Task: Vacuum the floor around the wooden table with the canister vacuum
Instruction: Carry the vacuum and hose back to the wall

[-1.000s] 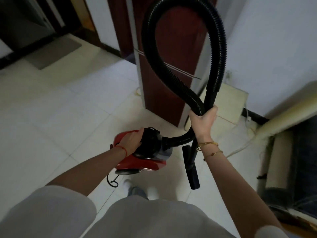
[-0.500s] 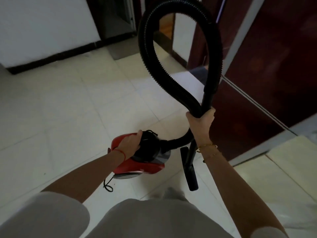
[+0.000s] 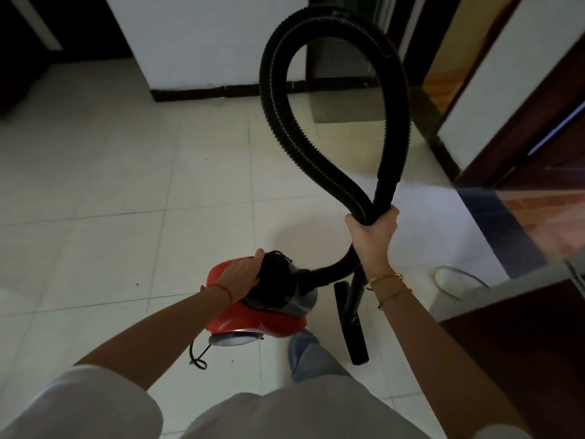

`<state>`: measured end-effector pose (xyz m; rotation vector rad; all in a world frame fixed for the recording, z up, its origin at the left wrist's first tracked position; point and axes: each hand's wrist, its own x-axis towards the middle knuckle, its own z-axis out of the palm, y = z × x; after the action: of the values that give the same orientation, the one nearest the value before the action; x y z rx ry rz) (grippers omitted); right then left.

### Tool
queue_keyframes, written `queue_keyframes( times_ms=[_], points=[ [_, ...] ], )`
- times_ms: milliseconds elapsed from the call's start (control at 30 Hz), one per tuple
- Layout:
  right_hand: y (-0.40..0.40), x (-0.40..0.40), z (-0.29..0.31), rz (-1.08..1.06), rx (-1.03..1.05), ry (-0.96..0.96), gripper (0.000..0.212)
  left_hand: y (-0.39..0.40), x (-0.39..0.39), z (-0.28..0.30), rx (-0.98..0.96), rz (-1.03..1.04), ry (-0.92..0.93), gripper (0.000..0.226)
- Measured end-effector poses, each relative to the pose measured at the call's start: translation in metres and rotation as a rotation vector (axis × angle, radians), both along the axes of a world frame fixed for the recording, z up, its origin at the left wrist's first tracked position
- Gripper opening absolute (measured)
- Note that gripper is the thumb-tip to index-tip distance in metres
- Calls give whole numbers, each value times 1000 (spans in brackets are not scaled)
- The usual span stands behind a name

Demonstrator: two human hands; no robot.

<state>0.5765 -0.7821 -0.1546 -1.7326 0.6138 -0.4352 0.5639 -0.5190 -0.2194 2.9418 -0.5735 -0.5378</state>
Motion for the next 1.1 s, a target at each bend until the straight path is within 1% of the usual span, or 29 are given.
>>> queue_keyframes(
  times_ms=[67,233,467,700,933,1100],
  points=[
    [7,47,2,52,10,-5,58,7,33,1,-16,52,-1,52],
    [29,157,12,169,13,-34,52,29,118,5,-84,160,-12,51],
    [66,299,18,272,-24,-40,53,61,237,12,-97,265,-31,51],
    [125,443,1,310,-46,-9,64,114,365,-2,-120,302,-17,47],
    [197,584,-2,322,-85,12,59,184,507,-2,-93,285,-14,47],
    [238,677,8,311,-96,11,59,227,610,8,-79,255,-23,48]
  ],
)
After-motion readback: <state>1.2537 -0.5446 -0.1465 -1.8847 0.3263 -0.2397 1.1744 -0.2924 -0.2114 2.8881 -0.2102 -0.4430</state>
